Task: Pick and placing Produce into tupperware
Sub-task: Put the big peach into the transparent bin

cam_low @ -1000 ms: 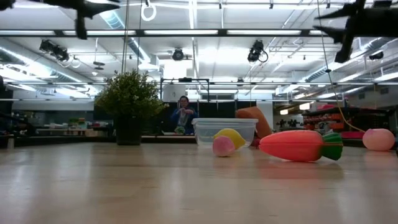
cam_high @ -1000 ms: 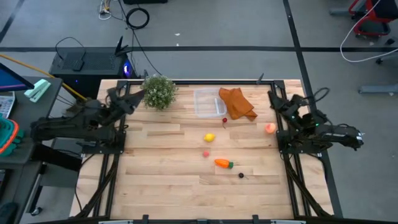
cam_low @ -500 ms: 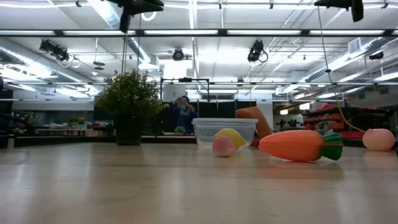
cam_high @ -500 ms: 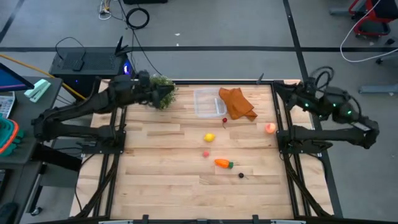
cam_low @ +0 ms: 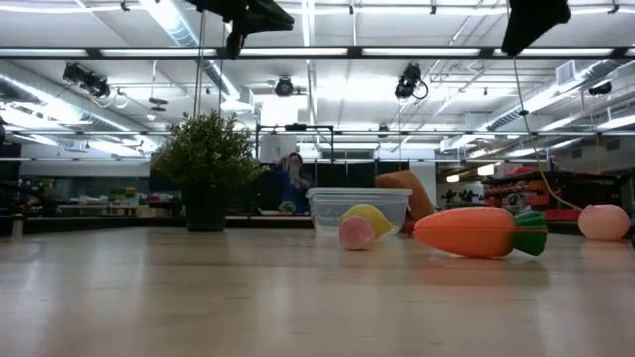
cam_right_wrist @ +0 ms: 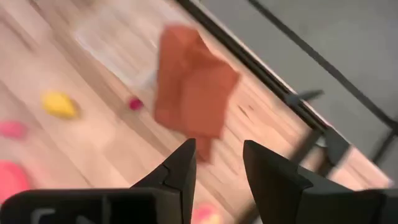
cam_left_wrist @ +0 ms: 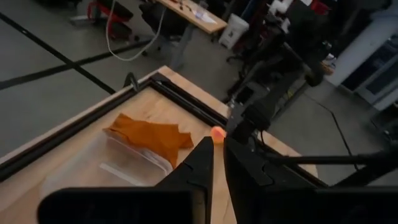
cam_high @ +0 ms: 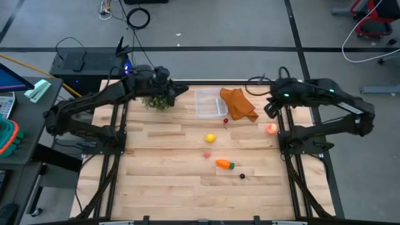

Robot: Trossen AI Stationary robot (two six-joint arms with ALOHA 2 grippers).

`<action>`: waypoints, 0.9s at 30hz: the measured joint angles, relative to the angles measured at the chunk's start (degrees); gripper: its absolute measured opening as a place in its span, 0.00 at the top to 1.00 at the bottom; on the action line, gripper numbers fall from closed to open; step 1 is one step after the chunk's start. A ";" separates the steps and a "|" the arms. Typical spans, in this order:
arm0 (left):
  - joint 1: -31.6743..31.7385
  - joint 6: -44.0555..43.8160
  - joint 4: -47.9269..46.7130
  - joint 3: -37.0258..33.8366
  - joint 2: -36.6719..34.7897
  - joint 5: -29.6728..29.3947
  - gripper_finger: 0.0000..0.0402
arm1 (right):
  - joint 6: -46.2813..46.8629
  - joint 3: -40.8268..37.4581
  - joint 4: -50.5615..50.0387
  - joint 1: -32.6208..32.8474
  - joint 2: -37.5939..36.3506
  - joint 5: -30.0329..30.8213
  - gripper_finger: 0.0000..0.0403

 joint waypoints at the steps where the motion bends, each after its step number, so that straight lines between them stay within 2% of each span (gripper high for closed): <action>1: 0.00 0.01 -0.31 0.00 0.17 0.28 0.90 | -1.37 0.04 -1.12 -1.10 1.19 -0.87 0.73; 5: -0.16 1.15 -1.91 0.04 0.15 0.41 0.90 | -6.22 -1.91 -5.03 -7.51 4.54 -6.74 0.73; 10: -0.37 2.69 -3.52 0.04 0.09 0.44 0.89 | -8.61 -6.62 -5.88 -17.11 5.06 -14.52 0.74; 16: -0.35 2.96 -4.40 0.04 0.09 0.42 0.90 | -8.74 -16.00 -5.85 -26.41 2.51 -17.03 0.74; 23: -0.35 2.97 -4.38 0.04 0.09 0.42 0.90 | -6.33 -25.59 -4.01 -29.43 -0.58 -22.23 0.74; 27: -0.35 2.97 -4.38 0.04 0.09 0.42 0.90 | -2.83 -28.86 -2.62 -29.43 -1.00 -22.51 0.74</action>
